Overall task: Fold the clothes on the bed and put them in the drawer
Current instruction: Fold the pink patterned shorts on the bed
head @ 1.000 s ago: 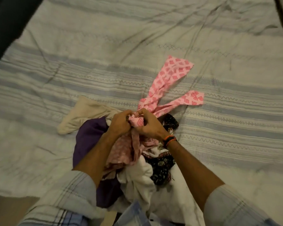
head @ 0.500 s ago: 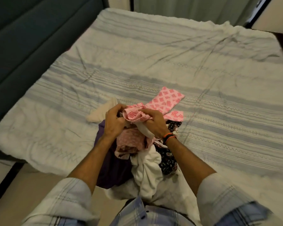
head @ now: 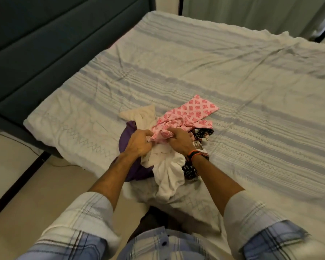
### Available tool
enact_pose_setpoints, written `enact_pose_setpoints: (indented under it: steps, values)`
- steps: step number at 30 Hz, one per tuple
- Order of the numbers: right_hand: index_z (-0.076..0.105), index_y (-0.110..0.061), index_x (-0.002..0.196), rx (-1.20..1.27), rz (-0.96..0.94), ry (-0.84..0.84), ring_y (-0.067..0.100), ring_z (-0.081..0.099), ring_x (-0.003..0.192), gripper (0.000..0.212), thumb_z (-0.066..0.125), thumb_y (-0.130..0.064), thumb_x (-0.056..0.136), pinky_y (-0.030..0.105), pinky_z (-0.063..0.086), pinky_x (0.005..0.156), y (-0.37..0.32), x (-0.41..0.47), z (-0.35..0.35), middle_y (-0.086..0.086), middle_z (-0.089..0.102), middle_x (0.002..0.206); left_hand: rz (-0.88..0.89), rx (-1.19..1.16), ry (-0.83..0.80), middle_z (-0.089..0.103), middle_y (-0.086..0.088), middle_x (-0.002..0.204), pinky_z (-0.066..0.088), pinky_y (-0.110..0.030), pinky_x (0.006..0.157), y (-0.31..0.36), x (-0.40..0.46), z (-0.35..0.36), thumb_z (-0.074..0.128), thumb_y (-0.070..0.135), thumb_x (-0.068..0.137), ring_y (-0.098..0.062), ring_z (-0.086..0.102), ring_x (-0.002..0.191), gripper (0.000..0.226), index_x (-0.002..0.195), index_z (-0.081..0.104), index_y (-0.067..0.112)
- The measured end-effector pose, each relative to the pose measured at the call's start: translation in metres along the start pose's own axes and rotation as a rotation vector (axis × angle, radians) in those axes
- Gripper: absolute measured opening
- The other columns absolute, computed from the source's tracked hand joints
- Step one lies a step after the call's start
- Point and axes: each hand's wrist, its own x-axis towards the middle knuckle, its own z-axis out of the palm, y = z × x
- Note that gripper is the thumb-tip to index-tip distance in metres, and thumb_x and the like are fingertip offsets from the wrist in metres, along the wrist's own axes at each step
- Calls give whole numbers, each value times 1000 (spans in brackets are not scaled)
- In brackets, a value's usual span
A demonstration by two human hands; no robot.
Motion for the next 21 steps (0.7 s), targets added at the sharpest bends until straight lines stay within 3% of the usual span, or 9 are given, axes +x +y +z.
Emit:
enact_pose_setpoints:
  steps: [2, 5, 9, 12, 16, 21]
  values:
    - [74, -5, 99, 3, -14, 4, 27, 61, 86, 50, 47, -35, 70, 33, 45, 73, 0, -6, -6, 11, 73, 96, 14, -17, 5, 64, -2, 126, 47, -29, 92, 1, -3, 2, 65, 19, 87, -22, 60, 114, 35, 122, 65, 21]
    - [74, -11, 94, 49, -20, 17, 19, 60, 78, 52, 55, -52, 68, 29, 45, 68, -4, -9, -17, 3, 71, 87, 65, -107, 48, 66, 3, 122, 44, -23, 92, 8, -1, -3, 63, 16, 90, -14, 59, 112, 30, 119, 64, 22]
    - [74, -13, 103, 28, -53, 27, 17, 60, 80, 22, 72, -24, 85, 29, 45, 67, -10, -1, -28, 3, 71, 94, 150, -248, 55, 68, 3, 107, 49, -24, 85, 25, 5, -18, 65, 12, 90, -12, 61, 106, 16, 101, 59, 24]
    - [73, -18, 110, 5, -49, 46, 11, 60, 79, 27, 77, -22, 83, 27, 51, 72, -20, 10, -33, -4, 69, 94, 167, -233, 92, 67, -3, 96, 53, -36, 78, 34, 15, -28, 57, 9, 92, -21, 64, 93, 13, 96, 54, 21]
    - [73, -22, 102, 4, -93, 119, 4, 64, 80, 34, 85, -37, 74, 22, 51, 71, -39, 23, -38, -10, 71, 90, 191, -208, 123, 66, -8, 93, 55, -46, 76, 44, 29, -46, 53, 14, 94, -27, 63, 83, 9, 103, 51, 14]
    - [75, -24, 99, 17, -158, 261, 2, 65, 82, 26, 80, -40, 79, 20, 49, 72, -62, 39, -47, -10, 73, 90, 274, -185, 131, 64, -9, 89, 48, -37, 63, 56, 40, -77, 43, 38, 91, -30, 62, 79, 24, 101, 47, 16]
